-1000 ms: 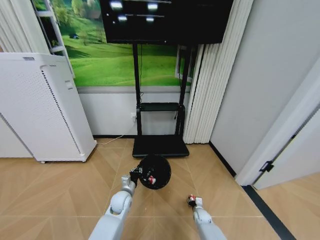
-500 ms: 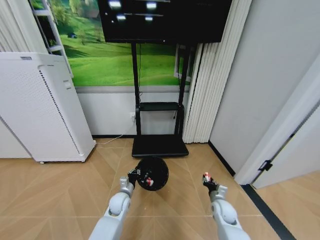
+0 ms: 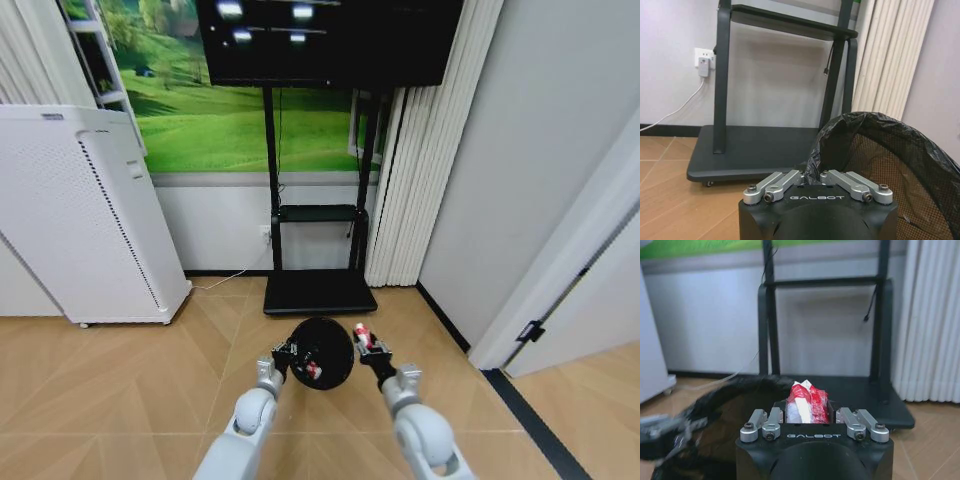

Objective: Pick up the trash bin and place the garbage on the floor into it.

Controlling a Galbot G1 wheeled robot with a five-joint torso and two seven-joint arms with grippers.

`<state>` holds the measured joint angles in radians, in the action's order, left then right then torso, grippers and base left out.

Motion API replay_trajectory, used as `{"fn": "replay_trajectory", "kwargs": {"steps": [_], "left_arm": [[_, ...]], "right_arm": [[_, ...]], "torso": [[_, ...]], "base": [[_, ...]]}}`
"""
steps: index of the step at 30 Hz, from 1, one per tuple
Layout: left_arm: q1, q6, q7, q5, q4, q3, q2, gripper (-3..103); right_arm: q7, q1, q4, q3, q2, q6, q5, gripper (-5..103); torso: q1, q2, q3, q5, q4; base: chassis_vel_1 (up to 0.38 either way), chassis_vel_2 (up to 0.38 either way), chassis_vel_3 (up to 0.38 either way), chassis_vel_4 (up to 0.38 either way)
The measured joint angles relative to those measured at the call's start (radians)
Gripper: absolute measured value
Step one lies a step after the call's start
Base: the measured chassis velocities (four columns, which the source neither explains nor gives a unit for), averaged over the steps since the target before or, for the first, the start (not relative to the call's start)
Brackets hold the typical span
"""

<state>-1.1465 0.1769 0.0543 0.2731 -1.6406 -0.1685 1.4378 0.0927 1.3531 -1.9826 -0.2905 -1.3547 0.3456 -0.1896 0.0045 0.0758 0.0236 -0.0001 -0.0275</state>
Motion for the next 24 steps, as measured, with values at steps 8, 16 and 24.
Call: {"fn": "replay_trajectory", "kwargs": {"steps": [8,16,24], "left_arm": [[-0.013,-0.004,-0.003,-0.006,-0.014,-0.010,0.002,7],[-0.018,-0.004,-0.003,-0.006,-0.019,-0.016,-0.001,7],[-0.050,-0.004,-0.005,-0.002,-0.057,-0.075,-0.027,7]], "right_arm": [[-0.004,-0.056,0.127,0.052,-0.003,-0.017,0.083,57],[-0.005,-0.062,0.138,0.050,0.004,-0.018,0.080,84],[0.123,0.030,-0.042,-0.093,0.016,0.019,-0.040,100]], "torso": [[0.000,0.000,0.000,0.0003,-0.0001],[0.000,0.000,0.000,0.0001,-0.0001],[0.000,0.000,0.000,0.0000,-0.0001]], "base": [[0.000,0.000,0.000,0.000],[0.000,0.000,0.000,0.000],[0.000,0.000,0.000,0.000]]}}
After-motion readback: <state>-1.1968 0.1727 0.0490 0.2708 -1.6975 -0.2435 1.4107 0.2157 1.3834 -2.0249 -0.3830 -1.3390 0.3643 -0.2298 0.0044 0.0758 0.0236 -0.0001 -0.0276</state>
